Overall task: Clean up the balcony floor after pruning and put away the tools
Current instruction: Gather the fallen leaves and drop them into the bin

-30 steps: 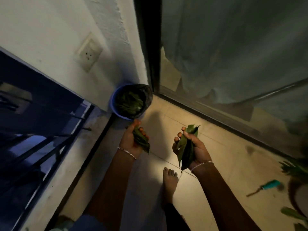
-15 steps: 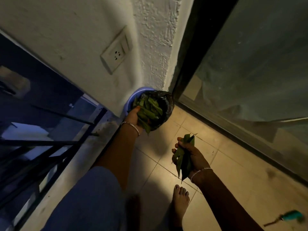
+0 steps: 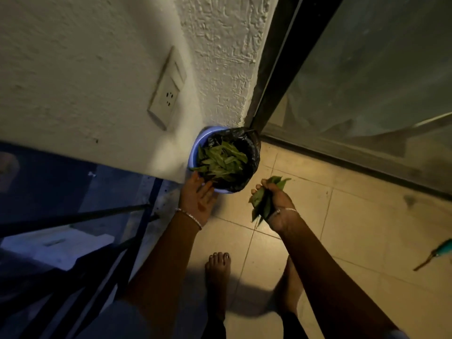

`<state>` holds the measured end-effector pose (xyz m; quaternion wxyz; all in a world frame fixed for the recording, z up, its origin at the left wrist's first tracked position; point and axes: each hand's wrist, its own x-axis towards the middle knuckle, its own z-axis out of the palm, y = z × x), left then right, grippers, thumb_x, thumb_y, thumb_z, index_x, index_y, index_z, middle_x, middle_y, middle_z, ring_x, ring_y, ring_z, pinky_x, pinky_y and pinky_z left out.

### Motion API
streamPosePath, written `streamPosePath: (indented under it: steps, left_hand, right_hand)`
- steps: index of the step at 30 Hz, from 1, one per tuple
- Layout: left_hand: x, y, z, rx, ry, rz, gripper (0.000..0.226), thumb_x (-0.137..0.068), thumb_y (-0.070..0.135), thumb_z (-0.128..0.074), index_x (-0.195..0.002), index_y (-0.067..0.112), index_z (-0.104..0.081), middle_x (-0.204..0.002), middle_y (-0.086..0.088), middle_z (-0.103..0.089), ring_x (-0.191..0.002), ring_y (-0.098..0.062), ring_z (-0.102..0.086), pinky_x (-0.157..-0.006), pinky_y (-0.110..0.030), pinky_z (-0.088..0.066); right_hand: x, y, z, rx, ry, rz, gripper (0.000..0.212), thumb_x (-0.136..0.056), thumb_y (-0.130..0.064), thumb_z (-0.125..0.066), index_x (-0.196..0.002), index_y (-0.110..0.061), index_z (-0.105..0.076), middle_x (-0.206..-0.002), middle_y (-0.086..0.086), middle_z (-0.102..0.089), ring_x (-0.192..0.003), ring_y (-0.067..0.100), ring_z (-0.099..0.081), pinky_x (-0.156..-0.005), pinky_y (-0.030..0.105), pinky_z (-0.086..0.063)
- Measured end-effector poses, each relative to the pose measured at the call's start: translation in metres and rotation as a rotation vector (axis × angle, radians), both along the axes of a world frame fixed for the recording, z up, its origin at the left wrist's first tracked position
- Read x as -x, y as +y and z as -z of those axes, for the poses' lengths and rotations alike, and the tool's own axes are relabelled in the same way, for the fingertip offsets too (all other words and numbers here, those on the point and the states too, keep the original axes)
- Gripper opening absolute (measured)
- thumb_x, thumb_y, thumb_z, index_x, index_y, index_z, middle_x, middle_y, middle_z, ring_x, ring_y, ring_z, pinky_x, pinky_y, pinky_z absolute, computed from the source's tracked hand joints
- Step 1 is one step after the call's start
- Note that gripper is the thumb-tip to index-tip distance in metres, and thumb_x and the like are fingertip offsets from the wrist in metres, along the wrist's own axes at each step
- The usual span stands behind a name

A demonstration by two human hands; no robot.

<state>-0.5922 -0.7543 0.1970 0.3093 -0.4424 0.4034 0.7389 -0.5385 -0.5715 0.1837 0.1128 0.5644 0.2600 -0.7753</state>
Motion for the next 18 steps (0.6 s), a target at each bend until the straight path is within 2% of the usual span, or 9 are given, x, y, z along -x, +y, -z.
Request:
streamPosePath:
  steps: [2, 4, 6, 8, 10, 12, 13, 15, 18]
  left_hand:
    - [-0.006, -0.013, 0.003, 0.005, -0.01, 0.022, 0.049, -0.098, 0.045, -0.048, -0.137, 0.016, -0.053, -0.134, -0.008, -0.057, -0.113, -0.021, -0.058, -0.081, -0.031, -0.049]
    - [-0.014, -0.021, 0.005, -0.009, -0.012, 0.025, 0.045, -0.1, 0.043, -0.045, -0.136, 0.018, -0.054, -0.133, -0.007, -0.059, -0.111, -0.019, -0.06, -0.081, -0.032, -0.049]
    - [-0.02, -0.027, 0.009, -0.016, -0.021, 0.024, 0.044, -0.101, 0.042, -0.042, -0.136, 0.018, -0.054, -0.133, -0.007, -0.059, -0.115, -0.021, -0.058, -0.085, -0.035, -0.048]
    - [-0.022, -0.031, 0.008, -0.02, -0.029, 0.021, 0.044, -0.102, 0.041, -0.04, -0.136, 0.017, -0.054, -0.133, -0.008, -0.059, -0.117, -0.022, -0.058, -0.089, -0.037, -0.047]
    - [-0.021, -0.032, 0.006, -0.02, -0.025, 0.033, 0.041, -0.102, 0.04, -0.041, -0.131, 0.016, -0.057, -0.128, -0.008, -0.061, -0.116, -0.023, -0.059, -0.092, -0.037, -0.047]
    - [-0.018, -0.029, 0.0, -0.007, -0.008, 0.052, 0.033, -0.101, 0.037, -0.045, -0.119, 0.016, -0.063, -0.122, -0.008, -0.064, -0.112, -0.023, -0.061, -0.092, -0.038, -0.048]
    - [-0.017, -0.027, -0.003, 0.001, -0.008, 0.058, 0.029, -0.101, 0.035, -0.047, -0.112, 0.015, -0.065, -0.119, -0.009, -0.065, -0.11, -0.024, -0.061, -0.092, -0.038, -0.049]
    - [-0.015, -0.021, -0.009, 0.002, -0.012, 0.068, 0.027, -0.1, 0.031, -0.049, -0.112, 0.013, -0.064, -0.119, -0.012, -0.065, -0.108, -0.025, -0.063, -0.093, -0.039, -0.05]
    - [-0.016, -0.005, -0.019, -0.012, 0.001, 0.094, 0.035, -0.103, 0.028, -0.043, -0.129, 0.009, -0.055, -0.12, -0.013, -0.063, -0.108, -0.025, -0.063, -0.092, -0.038, -0.05]
  right_hand:
    - [0.028, -0.014, 0.002, -0.03, -0.004, 0.006, 0.008, -0.093, -0.01, -0.06, -0.086, -0.006, -0.063, -0.061, 0.007, -0.065, -0.048, 0.02, -0.062, -0.045, 0.027, -0.053]
    - [0.054, -0.028, 0.004, -0.076, -0.008, -0.016, 0.007, -0.091, -0.009, -0.063, -0.092, -0.003, -0.065, -0.07, 0.012, -0.069, -0.056, 0.024, -0.065, -0.047, 0.03, -0.055]
    - [0.077, -0.04, 0.007, -0.076, 0.017, -0.046, 0.025, -0.09, -0.016, -0.067, -0.111, -0.003, -0.066, -0.099, 0.018, -0.072, -0.085, 0.032, -0.07, -0.063, 0.037, -0.059]
    - [0.09, -0.047, 0.005, -0.014, 0.036, -0.091, 0.041, -0.089, -0.029, -0.07, -0.124, -0.008, -0.064, -0.119, 0.018, -0.068, -0.108, 0.036, -0.064, -0.08, 0.044, -0.055]
    - [0.091, -0.047, 0.005, -0.004, 0.011, -0.112, 0.043, -0.089, -0.031, -0.069, -0.124, -0.008, -0.061, -0.116, 0.016, -0.067, -0.105, 0.034, -0.063, -0.08, 0.046, -0.054]
    - [0.083, -0.044, 0.007, -0.071, -0.033, -0.117, 0.04, -0.09, -0.024, -0.068, -0.125, -0.005, -0.058, -0.112, 0.013, -0.066, -0.092, 0.031, -0.064, -0.063, 0.039, -0.054]
    - [0.074, -0.042, 0.01, -0.111, -0.06, -0.105, 0.039, -0.09, -0.019, -0.067, -0.125, -0.004, -0.058, -0.113, 0.013, -0.066, -0.091, 0.03, -0.064, -0.061, 0.036, -0.053]
    - [0.048, -0.037, 0.007, -0.146, -0.097, -0.068, 0.028, -0.092, -0.013, -0.061, -0.118, -0.005, -0.061, -0.11, 0.012, -0.064, -0.102, 0.03, -0.062, -0.072, 0.035, -0.053]
    - [-0.003, -0.025, -0.008, -0.115, -0.113, 0.011, 0.025, -0.095, -0.015, -0.056, -0.117, -0.006, -0.066, -0.117, 0.01, -0.064, -0.113, 0.028, -0.059, -0.09, 0.039, -0.051]
